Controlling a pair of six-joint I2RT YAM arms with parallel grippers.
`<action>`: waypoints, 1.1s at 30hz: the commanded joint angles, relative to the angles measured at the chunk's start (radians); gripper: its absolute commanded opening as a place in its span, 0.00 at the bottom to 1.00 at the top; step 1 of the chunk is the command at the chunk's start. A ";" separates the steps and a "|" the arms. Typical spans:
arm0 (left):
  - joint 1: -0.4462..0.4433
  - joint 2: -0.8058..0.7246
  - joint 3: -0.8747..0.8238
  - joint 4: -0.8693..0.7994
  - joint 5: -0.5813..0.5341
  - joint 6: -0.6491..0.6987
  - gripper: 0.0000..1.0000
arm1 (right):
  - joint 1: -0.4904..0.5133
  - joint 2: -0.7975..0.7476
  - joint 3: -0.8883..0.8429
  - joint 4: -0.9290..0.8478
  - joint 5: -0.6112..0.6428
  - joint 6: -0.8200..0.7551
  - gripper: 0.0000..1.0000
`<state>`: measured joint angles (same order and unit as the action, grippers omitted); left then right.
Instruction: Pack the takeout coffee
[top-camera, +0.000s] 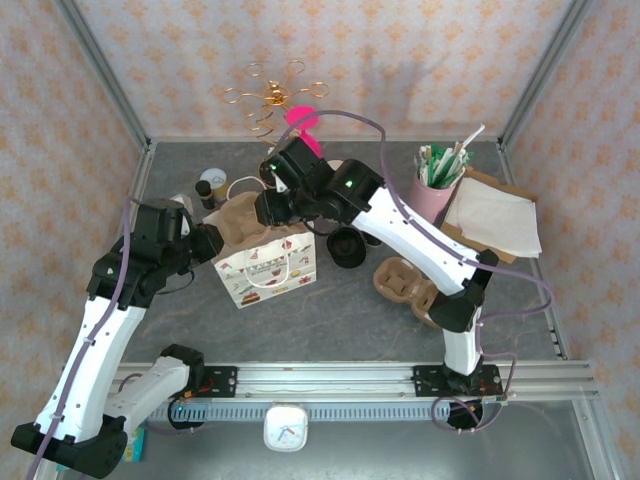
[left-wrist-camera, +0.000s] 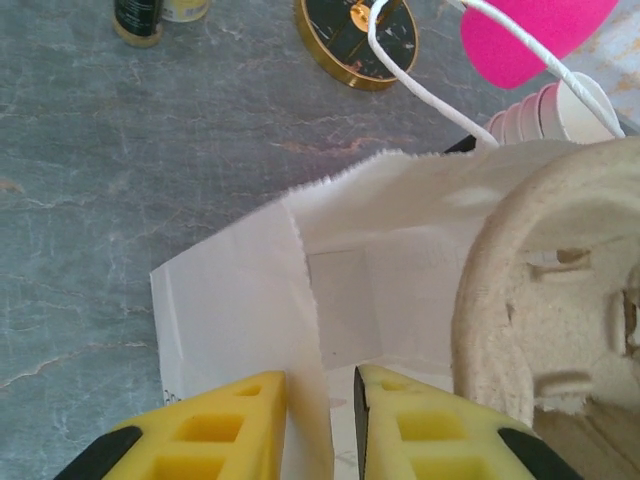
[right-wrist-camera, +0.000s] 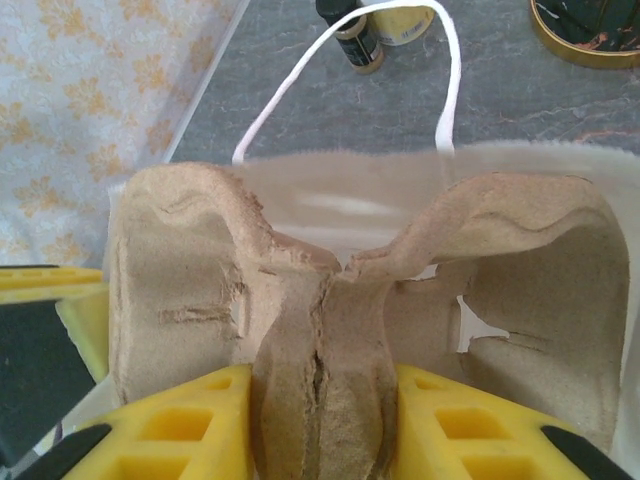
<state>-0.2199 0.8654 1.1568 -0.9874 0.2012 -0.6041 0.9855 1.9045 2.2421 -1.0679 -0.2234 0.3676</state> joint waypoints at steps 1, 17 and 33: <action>0.005 -0.003 -0.006 -0.018 -0.036 -0.003 0.27 | 0.005 -0.030 0.037 -0.059 0.059 0.013 0.35; 0.005 0.018 0.016 -0.002 -0.054 0.001 0.20 | 0.030 0.022 0.104 -0.116 0.031 0.042 0.34; 0.004 -0.017 -0.011 0.033 0.038 -0.011 0.07 | 0.047 0.041 0.067 -0.094 0.093 0.109 0.33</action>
<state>-0.2199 0.8768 1.1549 -0.9756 0.2035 -0.6041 1.0252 1.9282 2.3100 -1.1633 -0.1810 0.4469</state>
